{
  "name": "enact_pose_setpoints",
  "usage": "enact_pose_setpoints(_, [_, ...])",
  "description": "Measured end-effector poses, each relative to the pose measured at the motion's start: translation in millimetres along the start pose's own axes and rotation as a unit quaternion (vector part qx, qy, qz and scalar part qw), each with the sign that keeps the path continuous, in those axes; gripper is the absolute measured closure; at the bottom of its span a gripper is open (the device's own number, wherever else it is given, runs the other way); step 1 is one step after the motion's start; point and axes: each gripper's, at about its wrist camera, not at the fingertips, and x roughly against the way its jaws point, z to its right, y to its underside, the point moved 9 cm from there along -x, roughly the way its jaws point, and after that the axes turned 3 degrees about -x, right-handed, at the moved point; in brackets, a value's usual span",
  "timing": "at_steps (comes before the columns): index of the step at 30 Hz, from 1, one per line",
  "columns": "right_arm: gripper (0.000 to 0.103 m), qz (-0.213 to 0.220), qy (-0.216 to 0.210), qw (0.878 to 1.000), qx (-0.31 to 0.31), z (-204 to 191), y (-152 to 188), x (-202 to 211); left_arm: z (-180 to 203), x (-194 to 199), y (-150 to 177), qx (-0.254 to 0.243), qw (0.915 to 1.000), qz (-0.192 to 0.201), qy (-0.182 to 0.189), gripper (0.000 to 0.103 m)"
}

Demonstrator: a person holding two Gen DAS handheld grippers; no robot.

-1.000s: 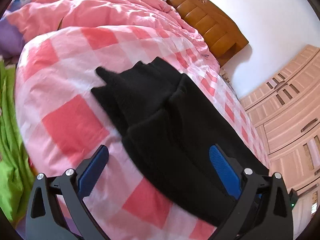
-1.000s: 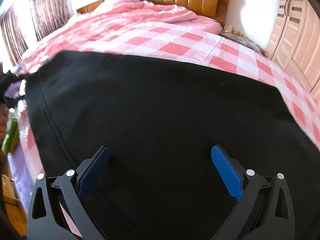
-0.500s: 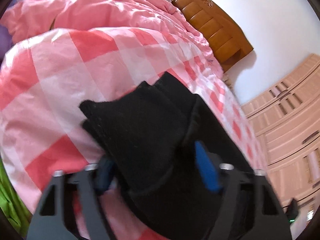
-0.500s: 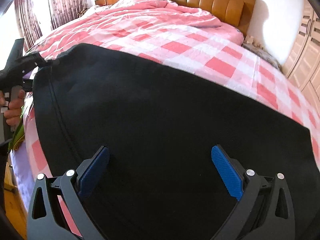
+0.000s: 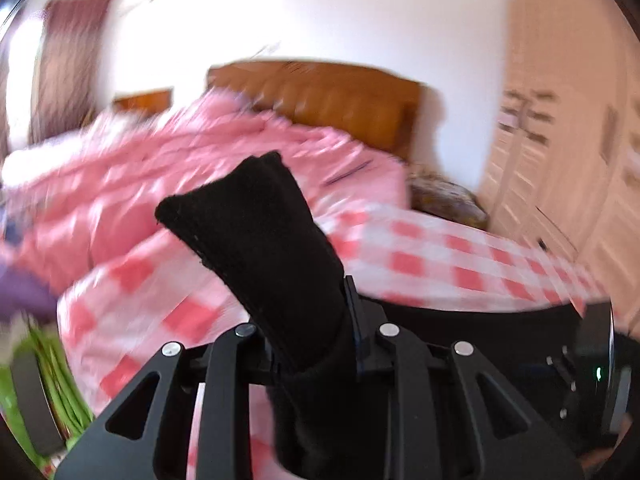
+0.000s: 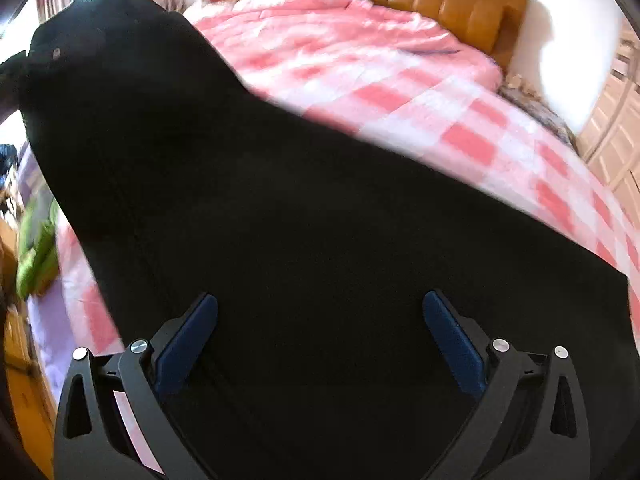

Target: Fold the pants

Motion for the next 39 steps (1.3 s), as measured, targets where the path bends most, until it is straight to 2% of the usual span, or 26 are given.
enact_pose_setpoints(1, [0.004, 0.017, -0.004, 1.000, -0.017, 11.8, -0.3, 12.8, 17.6, 5.3, -0.5, -0.025, 0.9997, 0.006, 0.002, 0.079])
enact_pose_setpoints(2, [0.004, 0.033, 0.002, 0.998, -0.046, 31.2, 0.3, 26.6, 48.7, 11.0, 1.7, -0.066, 0.9977, 0.014, 0.006, 0.079])
enact_pose_setpoints(4, [0.004, 0.061, 0.018, 0.993, -0.102, 70.8, 4.6, 52.3, 85.9, 14.6, 10.9, -0.115, 0.9930, 0.019, 0.015, 0.079])
enact_pose_setpoints(6, [0.004, 0.089, 0.021, 0.981, -0.172, 116.6, 14.8, 82.4, 128.2, 11.6, 31.8, -0.176, 0.9841, 0.015, 0.021, 0.079])
enact_pose_setpoints(8, [0.004, 0.104, 0.020, 0.970, -0.220, 150.0, 28.0, 107.6, 161.3, 0.9, 60.0, -0.218, 0.9754, -0.006, 0.035, 0.079])
enact_pose_setpoints(10, [0.004, 0.116, 0.023, 0.965, -0.232, 164.8, 37.0, 125.2, 182.3, -7.7, 88.1, -0.255, 0.9655, -0.027, 0.047, 0.077])
enact_pose_setpoints(11, [0.004, 0.124, 0.023, 0.964, -0.233, 170.5, 40.7, 134.8, 194.6, -11.7, 106.5, -0.285, 0.9559, -0.042, 0.058, 0.076])
enact_pose_setpoints(12, [0.004, 0.129, 0.020, 0.963, -0.234, 172.7, 43.1, 140.3, 202.5, -12.5, 119.2, -0.304, 0.9487, -0.054, 0.069, 0.072])
enact_pose_setpoints(13, [0.004, 0.136, 0.009, 0.962, -0.237, 172.9, 44.9, 145.8, 207.4, -12.3, 128.9, -0.323, 0.9422, -0.055, 0.071, 0.054])
enact_pose_setpoints(14, [0.004, 0.140, -0.004, 0.961, -0.237, 171.0, 44.4, 148.2, 213.9, -5.4, 136.6, -0.348, 0.9336, -0.039, 0.077, 0.041])
enact_pose_setpoints(16, [0.004, 0.145, -0.028, 0.961, -0.232, 160.8, 40.0, 147.4, 219.1, 13.4, 139.0, -0.363, 0.9261, -0.010, 0.101, 0.021])
enact_pose_setpoints(18, [0.004, 0.146, -0.051, 0.965, -0.212, 145.4, 33.3, 141.6, 218.1, 41.4, 144.3, -0.351, 0.9172, -0.012, 0.188, 0.012])
enact_pose_setpoints(19, [0.004, 0.147, -0.067, 0.966, -0.200, 137.0, 30.8, 139.7, 214.8, 50.0, 144.4, -0.342, 0.9168, -0.012, 0.205, 0.011])
enact_pose_setpoints(21, [0.005, 0.140, -0.108, 0.969, -0.175, 112.1, 26.4, 129.1, 188.8, 59.0, 138.2, -0.308, 0.9304, -0.010, 0.199, 0.011])
enact_pose_setpoints(22, [0.010, 0.133, -0.125, 0.970, -0.163, 99.8, 26.5, 124.1, 171.7, 58.4, 133.7, -0.284, 0.9408, -0.011, 0.184, 0.011])
enact_pose_setpoints(23, [0.013, 0.125, -0.148, 0.970, -0.146, 81.2, 25.3, 116.0, 146.5, 53.8, 126.8, -0.249, 0.9552, -0.014, 0.160, 0.011])
enact_pose_setpoints(24, [0.021, 0.121, -0.158, 0.970, -0.139, 70.6, 24.6, 112.7, 122.6, 47.9, 121.5, -0.216, 0.9669, -0.017, 0.135, 0.012])
enact_pose_setpoints(26, [0.024, 0.102, -0.192, 0.967, -0.130, 44.3, 22.1, 98.7, 73.6, 32.7, 113.8, -0.160, 0.9843, -0.026, 0.071, 0.012])
enact_pose_setpoints(28, [0.029, 0.081, -0.211, 0.966, -0.126, 25.9, 21.5, 82.9, 45.5, 21.7, 113.0, -0.140, 0.9889, -0.037, 0.033, 0.013])
enact_pose_setpoints(30, [0.032, 0.056, -0.213, 0.968, -0.119, 12.7, 26.1, 68.4, 34.9, 16.2, 112.9, -0.145, 0.9882, -0.043, 0.022, 0.013])
enact_pose_setpoints(33, [0.034, 0.016, -0.180, 0.975, -0.125, 13.0, 42.7, 51.5, 40.1, 9.2, 119.7, -0.151, 0.9874, -0.045, 0.014, 0.012])
enact_pose_setpoints(36, [0.034, 0.015, -0.182, 0.974, -0.132, 14.5, 54.4, 52.8, 35.8, 1.0, 123.3, -0.145, 0.9884, -0.044, 0.012, 0.012])
enact_pose_setpoints(39, [0.035, 0.016, -0.189, 0.973, -0.133, 12.2, 46.2, 50.1, 39.2, -6.6, 125.4, -0.132, 0.9900, -0.048, 0.014, 0.012])
